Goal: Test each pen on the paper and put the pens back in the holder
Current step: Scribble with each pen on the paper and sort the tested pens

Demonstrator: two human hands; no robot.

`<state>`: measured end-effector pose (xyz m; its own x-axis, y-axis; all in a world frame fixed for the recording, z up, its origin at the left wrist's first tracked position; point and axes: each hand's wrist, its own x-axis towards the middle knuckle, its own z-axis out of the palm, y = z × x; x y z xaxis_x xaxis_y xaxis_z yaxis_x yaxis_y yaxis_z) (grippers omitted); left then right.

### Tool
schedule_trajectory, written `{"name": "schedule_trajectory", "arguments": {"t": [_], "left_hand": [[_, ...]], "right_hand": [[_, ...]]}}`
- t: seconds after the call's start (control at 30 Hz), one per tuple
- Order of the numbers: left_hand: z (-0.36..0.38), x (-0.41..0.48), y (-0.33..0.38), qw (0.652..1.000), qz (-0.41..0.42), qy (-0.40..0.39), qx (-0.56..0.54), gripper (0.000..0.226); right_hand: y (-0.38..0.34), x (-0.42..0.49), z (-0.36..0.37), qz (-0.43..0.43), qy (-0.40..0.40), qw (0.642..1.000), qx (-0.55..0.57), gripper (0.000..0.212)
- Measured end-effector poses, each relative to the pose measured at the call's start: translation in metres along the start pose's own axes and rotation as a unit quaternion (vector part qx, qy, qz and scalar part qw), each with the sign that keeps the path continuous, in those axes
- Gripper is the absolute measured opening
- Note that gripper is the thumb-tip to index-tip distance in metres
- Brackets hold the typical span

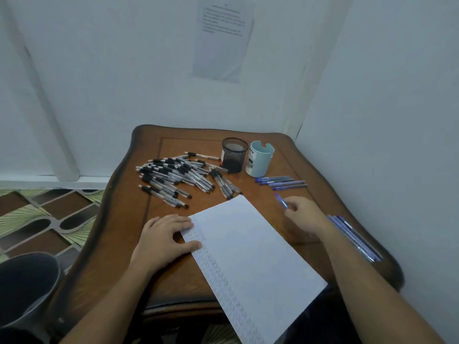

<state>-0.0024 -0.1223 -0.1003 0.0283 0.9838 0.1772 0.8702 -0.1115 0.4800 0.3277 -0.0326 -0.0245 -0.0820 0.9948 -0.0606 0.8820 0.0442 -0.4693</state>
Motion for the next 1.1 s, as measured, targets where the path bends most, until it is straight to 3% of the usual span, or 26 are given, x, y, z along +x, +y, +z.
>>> {"name": "schedule_trajectory", "arguments": {"t": [0.13,0.37,0.5,0.7,0.83,0.97,1.1], "left_hand": [[0.0,0.001,0.002,1.0,-0.003,0.003,0.001,0.096],[0.003,0.002,0.001,1.0,-0.003,0.011,-0.004,0.101],[0.002,0.002,0.002,1.0,-0.002,0.007,-0.003,0.098],[0.001,0.003,0.004,1.0,-0.005,0.007,-0.001,0.102],[0.001,0.003,0.004,1.0,-0.007,0.003,-0.001,0.102],[0.001,0.003,0.002,1.0,-0.004,0.006,-0.006,0.099],[0.001,0.004,0.0,1.0,-0.005,0.007,-0.004,0.095]], "right_hand": [[0.051,-0.01,-0.036,0.051,-0.015,0.995,-0.086,0.024],[0.081,-0.024,-0.05,0.079,-0.04,0.989,-0.116,0.045],[0.079,-0.023,-0.05,0.077,-0.022,0.994,-0.079,0.05],[0.058,0.013,-0.032,0.02,0.057,0.997,-0.052,0.035],[0.035,0.05,-0.002,-0.018,0.045,0.998,-0.042,0.039],[0.028,0.085,0.016,0.033,0.023,0.995,-0.092,0.049],[0.027,0.087,0.023,0.034,0.051,0.993,-0.101,0.028]]}}
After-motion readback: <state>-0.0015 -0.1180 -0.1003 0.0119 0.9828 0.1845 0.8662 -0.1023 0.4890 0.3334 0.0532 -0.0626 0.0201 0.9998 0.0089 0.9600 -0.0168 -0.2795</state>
